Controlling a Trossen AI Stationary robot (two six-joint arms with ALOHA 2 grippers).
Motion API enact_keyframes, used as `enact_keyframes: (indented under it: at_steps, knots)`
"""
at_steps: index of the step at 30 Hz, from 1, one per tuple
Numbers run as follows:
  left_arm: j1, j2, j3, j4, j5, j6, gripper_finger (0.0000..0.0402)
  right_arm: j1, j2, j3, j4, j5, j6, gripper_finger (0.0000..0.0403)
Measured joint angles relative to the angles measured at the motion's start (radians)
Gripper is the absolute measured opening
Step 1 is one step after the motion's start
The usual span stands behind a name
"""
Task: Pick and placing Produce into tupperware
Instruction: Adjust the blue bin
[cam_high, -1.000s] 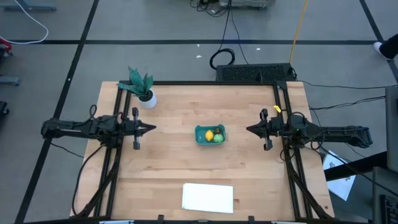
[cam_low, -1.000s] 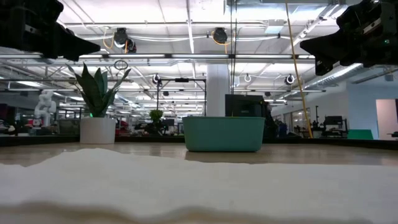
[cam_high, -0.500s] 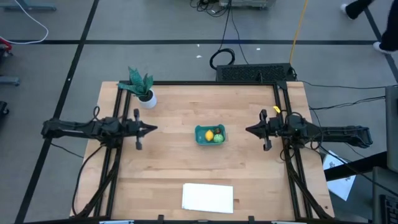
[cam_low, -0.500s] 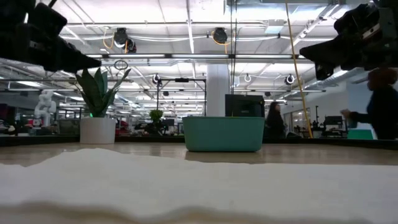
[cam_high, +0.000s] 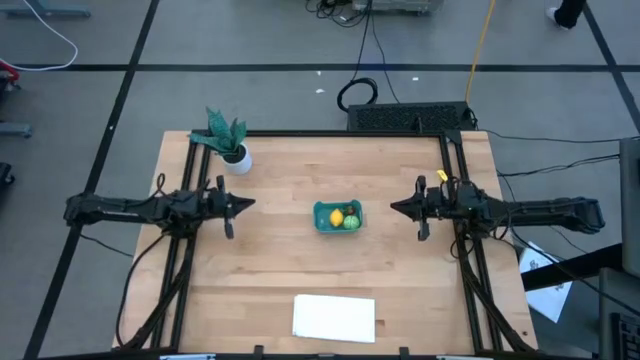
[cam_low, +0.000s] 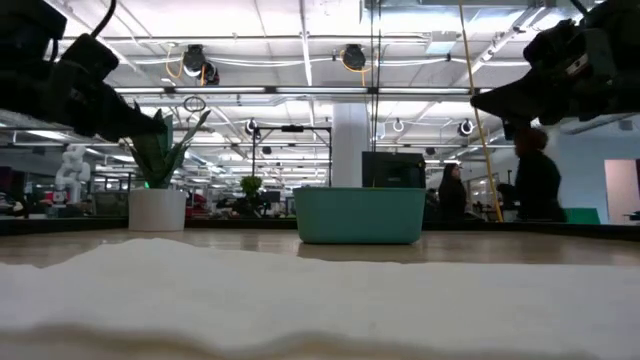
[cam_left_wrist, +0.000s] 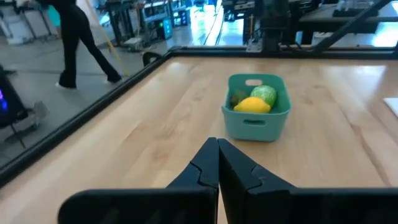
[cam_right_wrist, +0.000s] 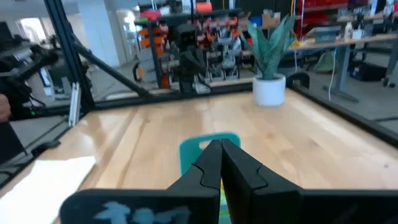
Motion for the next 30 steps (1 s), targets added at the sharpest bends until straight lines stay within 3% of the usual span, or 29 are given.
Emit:
enact_keyframes:
  at_steps: [6, 23, 30]
  knots:
    - [0.044, 0.107, 0.000, 0.036, 0.008, -0.054, 0.0000, -0.011, 0.140, 0.000, 0.100, 0.000, 0.007, 0.0000]
    - [0.129, 0.619, 0.005, 0.519, 0.174, -0.094, 0.0000, -0.042, 0.520, 0.056, 0.281, -0.007, 0.044, 0.0000]
    - [0.139, 0.837, 0.081, 0.618, 0.229, -0.092, 0.0000, -0.042, 0.632, 0.077, 0.339, -0.009, 0.045, 0.0000]
